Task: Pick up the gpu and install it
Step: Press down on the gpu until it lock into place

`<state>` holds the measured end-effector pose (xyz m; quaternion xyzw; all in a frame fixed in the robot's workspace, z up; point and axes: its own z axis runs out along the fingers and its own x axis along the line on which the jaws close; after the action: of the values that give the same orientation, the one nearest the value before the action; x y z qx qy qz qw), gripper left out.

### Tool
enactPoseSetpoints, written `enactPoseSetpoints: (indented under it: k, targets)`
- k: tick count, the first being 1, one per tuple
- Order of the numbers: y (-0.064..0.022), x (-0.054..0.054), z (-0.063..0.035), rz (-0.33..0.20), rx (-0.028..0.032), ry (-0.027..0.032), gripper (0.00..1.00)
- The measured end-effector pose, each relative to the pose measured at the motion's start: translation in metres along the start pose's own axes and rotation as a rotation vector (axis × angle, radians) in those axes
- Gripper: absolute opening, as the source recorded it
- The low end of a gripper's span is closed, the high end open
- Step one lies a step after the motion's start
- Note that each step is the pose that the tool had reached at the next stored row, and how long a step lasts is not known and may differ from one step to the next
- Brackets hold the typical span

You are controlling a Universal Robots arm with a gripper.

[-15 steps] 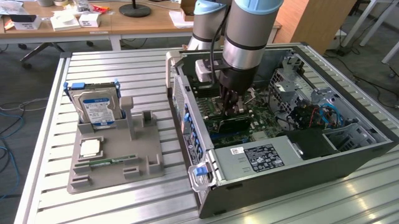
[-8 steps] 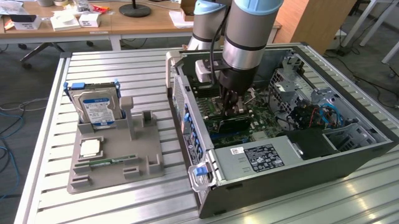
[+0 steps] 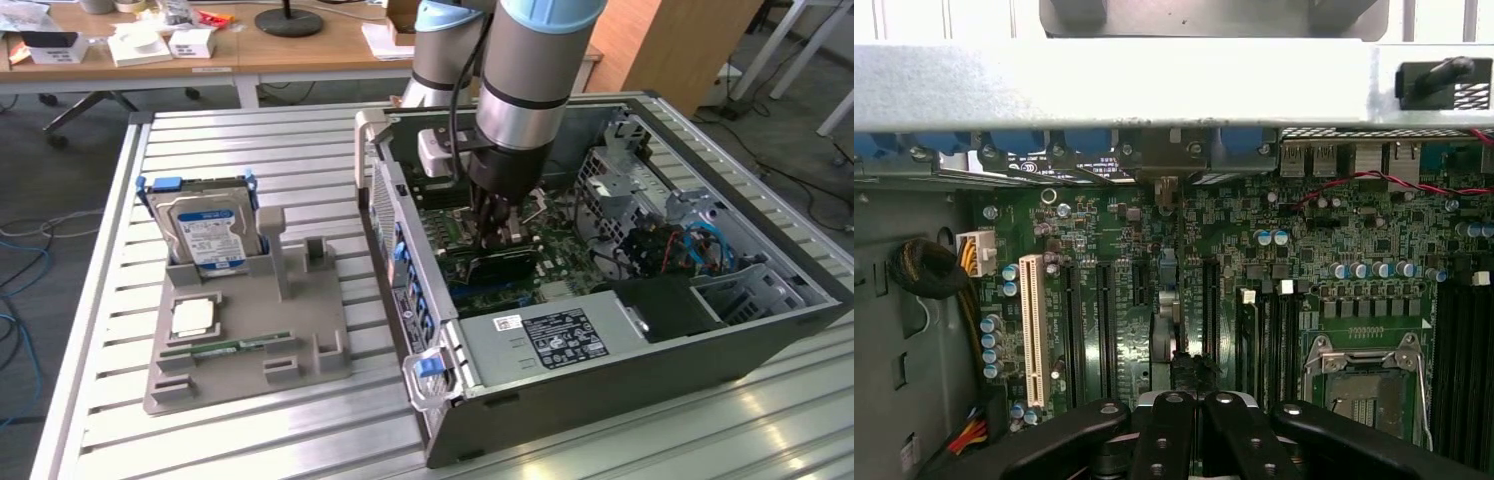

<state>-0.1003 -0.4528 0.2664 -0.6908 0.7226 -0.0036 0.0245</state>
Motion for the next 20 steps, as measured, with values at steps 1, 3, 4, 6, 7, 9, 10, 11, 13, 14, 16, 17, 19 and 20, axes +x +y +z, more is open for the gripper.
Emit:
enactPoseSetpoints:
  k: [1,3,4,6,7,9,10,11,13,14,16,17,19,20]
  targets:
    - [0.0000,0.0000,0.0000,0.000,0.0000,-0.0001,0.10]
    - [0.0000,0.0000,0.0001,0.000,0.0001,-0.0002,0.10]
    - [0.0000,0.0000,0.0004,0.000,0.0000,-0.0001,0.10]
    - [0.0000,0.0000,0.0006,0.000,0.0000,0.0001,0.10]
    - [0.0000,0.0000,0.0006,0.000,-0.0001,0.0001,0.10]
    - [0.0000,0.0000,0.0007,0.000,0.0000,-0.0001,0.10]
    - [0.0000,0.0000,0.0007,0.000,0.0001,-0.0002,0.10]
    - [0.0000,0.0000,0.0008,0.000,0.0001,-0.0002,0.10]
    - [0.0000,0.0000,0.0007,0.000,0.0000,-0.0002,0.10]
    - [0.0000,0.0000,0.0007,0.000,0.0000,-0.0002,0.10]
    - [0.0000,0.0000,0.0008,0.000,0.0000,-0.0001,0.10]
    - [0.0000,0.0000,0.0009,0.000,-0.0001,0.0001,0.10]
    - [0.0000,0.0001,0.0012,0.000,-0.0001,0.0002,0.10]
    - [0.0000,0.0001,0.0012,0.000,-0.0001,0.0002,0.10]
